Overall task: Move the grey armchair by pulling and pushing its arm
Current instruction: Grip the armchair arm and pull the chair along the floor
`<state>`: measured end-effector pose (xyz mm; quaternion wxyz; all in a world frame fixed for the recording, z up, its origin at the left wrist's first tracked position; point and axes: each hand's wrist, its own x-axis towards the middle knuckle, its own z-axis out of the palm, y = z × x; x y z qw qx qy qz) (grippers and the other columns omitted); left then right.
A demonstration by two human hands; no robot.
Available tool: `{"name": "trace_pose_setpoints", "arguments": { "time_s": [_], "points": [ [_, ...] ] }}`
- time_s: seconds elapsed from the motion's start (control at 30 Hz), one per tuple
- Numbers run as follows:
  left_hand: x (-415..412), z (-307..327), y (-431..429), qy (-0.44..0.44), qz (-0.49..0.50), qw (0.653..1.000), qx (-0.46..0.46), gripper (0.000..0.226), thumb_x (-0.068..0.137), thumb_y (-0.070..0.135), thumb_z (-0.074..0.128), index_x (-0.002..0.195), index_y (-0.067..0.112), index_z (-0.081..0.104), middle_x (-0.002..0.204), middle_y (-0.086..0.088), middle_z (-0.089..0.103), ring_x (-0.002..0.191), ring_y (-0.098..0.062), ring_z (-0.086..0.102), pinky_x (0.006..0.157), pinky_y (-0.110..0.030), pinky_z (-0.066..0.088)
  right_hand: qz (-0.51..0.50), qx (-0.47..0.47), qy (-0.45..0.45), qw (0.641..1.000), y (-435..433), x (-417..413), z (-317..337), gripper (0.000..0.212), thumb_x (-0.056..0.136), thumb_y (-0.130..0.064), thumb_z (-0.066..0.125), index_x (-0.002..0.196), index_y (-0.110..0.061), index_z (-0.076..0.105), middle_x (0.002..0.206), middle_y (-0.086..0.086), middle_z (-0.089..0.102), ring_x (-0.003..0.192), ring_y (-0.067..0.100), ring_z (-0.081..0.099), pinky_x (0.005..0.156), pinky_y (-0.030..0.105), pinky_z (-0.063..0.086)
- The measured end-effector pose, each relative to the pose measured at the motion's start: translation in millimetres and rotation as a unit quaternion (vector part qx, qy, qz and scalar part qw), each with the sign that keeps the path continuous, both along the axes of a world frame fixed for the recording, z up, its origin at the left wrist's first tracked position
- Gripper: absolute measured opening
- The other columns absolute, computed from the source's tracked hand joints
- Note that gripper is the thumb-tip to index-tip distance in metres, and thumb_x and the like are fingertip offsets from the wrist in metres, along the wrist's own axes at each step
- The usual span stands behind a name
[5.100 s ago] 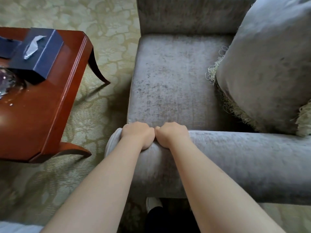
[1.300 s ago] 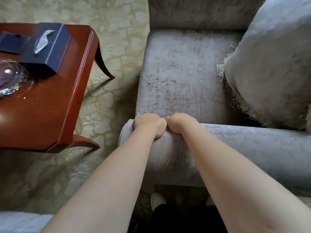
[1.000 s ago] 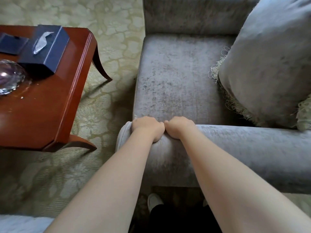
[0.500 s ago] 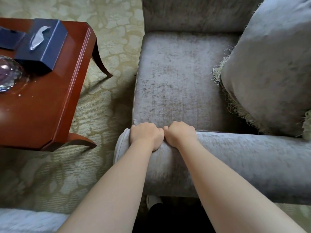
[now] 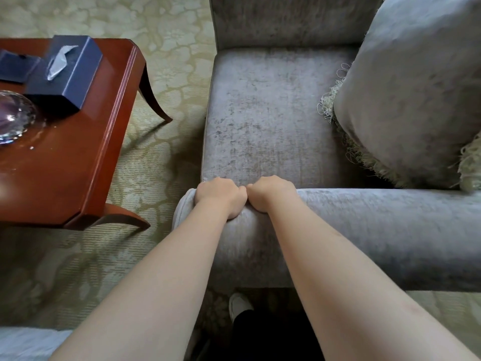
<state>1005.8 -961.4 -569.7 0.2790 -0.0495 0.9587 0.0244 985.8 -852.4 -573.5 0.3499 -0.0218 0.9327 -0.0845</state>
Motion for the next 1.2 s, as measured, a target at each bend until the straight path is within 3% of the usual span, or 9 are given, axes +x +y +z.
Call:
{"name": "trace_pose_setpoints", "arguments": {
  "time_s": [0.13,0.27,0.37,0.47,0.63,0.77,0.93,1.07,1.2],
  "points": [
    [-0.5,-0.3,-0.3,-0.009,-0.013,1.0,-0.007,0.049,0.095,0.037,0.024,0.111,0.01,0.062,0.121,-0.014,0.059,0.111,-0.031,0.053,0.086,-0.037,0.036,0.007,-0.002,0.01,1.0,0.9,-0.2,-1.1,0.046,0.093,-0.038,0.026,0.108,-0.014,0.062,0.113,0.01,0.062,0.102,0.026,0.056,0.08,0.037,0.03],
    [-3.6,-0.1,-3.9,-0.036,-0.039,0.998,-0.018,0.044,0.096,0.033,0.023,0.108,0.011,0.059,0.121,-0.011,0.058,0.111,-0.03,0.052,0.085,-0.038,0.035,0.015,-0.02,-0.004,1.0,0.1,-1.2,-3.0,0.044,0.094,-0.038,0.025,0.098,-0.015,0.063,0.11,0.01,0.064,0.099,0.026,0.056,0.091,0.04,0.029],
    [-14.4,-0.9,-2.5,-0.114,-0.046,0.992,-0.039,0.042,0.097,0.036,0.025,0.122,0.014,0.052,0.131,-0.009,0.05,0.121,-0.03,0.045,0.092,-0.041,0.036,0.021,-0.065,-0.034,0.997,11.9,-7.3,-0.8,0.05,0.095,-0.044,0.027,0.111,-0.011,0.062,0.119,0.013,0.061,0.111,0.029,0.054,0.098,0.041,0.029],
    [-29.8,0.0,21.9,-0.169,0.004,0.985,-0.034,0.049,0.097,0.042,0.023,0.133,0.018,0.046,0.14,-0.011,0.043,0.128,-0.031,0.039,0.101,-0.045,0.031,0.028,-0.1,-0.033,0.994,49.0,-14.6,3.6,0.051,0.095,-0.046,0.029,0.114,-0.01,0.061,0.121,0.014,0.06,0.112,0.031,0.054,0.088,0.038,0.036],
    [-32.5,4.8,153.0,-0.13,-0.058,0.984,0.106,0.049,0.094,0.049,0.032,0.124,0.016,0.053,0.134,-0.013,0.047,0.124,-0.033,0.044,0.098,-0.042,0.036,0.054,-0.042,0.095,0.993,182.8,10.2,15.6,0.041,0.097,-0.043,0.03,0.108,-0.018,0.061,0.112,0.006,0.06,0.107,0.028,0.055,0.085,0.037,0.04],
    [-25.6,12.1,284.3,-0.096,-0.149,0.969,0.172,0.054,0.095,0.049,0.028,0.125,0.011,0.049,0.129,-0.014,0.048,0.12,-0.035,0.045,0.096,-0.046,0.033,-0.023,0.012,0.158,0.987,322.0,28.6,32.4,0.029,0.093,-0.034,0.044,0.108,-0.019,0.064,0.109,0.003,0.064,0.102,0.027,0.057,0.083,0.037,0.044],
    [-32.4,10.5,395.0,-0.093,-0.17,0.965,0.177,0.045,0.096,0.032,0.03,0.132,0.01,0.047,0.136,-0.016,0.045,0.122,-0.034,0.043,0.097,-0.045,0.032,-0.079,0.046,0.108,0.99,396.6,3.8,27.4,0.025,0.091,-0.022,0.046,0.099,-0.01,0.065,0.108,0.014,0.065,0.1,0.034,0.059,0.077,0.038,0.047],
    [-40.9,-3.1,407.3,-0.045,-0.117,0.977,0.171,0.038,0.091,0.02,0.034,0.113,0.008,0.062,0.121,-0.013,0.061,0.109,-0.032,0.056,0.075,-0.036,0.034,-0.063,0.083,0.072,0.992,398.2,-16.7,13.3,0.027,0.091,-0.023,0.044,0.107,-0.013,0.063,0.114,0.015,0.064,0.099,0.034,0.061,0.071,0.033,0.045],
    [-40.4,-5.4,408.1,-0.043,-0.094,0.981,0.165,0.038,0.09,0.019,0.033,0.111,0.007,0.062,0.12,-0.014,0.062,0.108,-0.033,0.057,0.079,-0.037,0.039,-0.063,0.075,0.049,0.994,400.5,-18.3,9.2,0.033,0.093,-0.028,0.04,0.114,-0.014,0.062,0.12,0.014,0.063,0.103,0.034,0.061,0.071,0.03,0.041]
  ]
}}
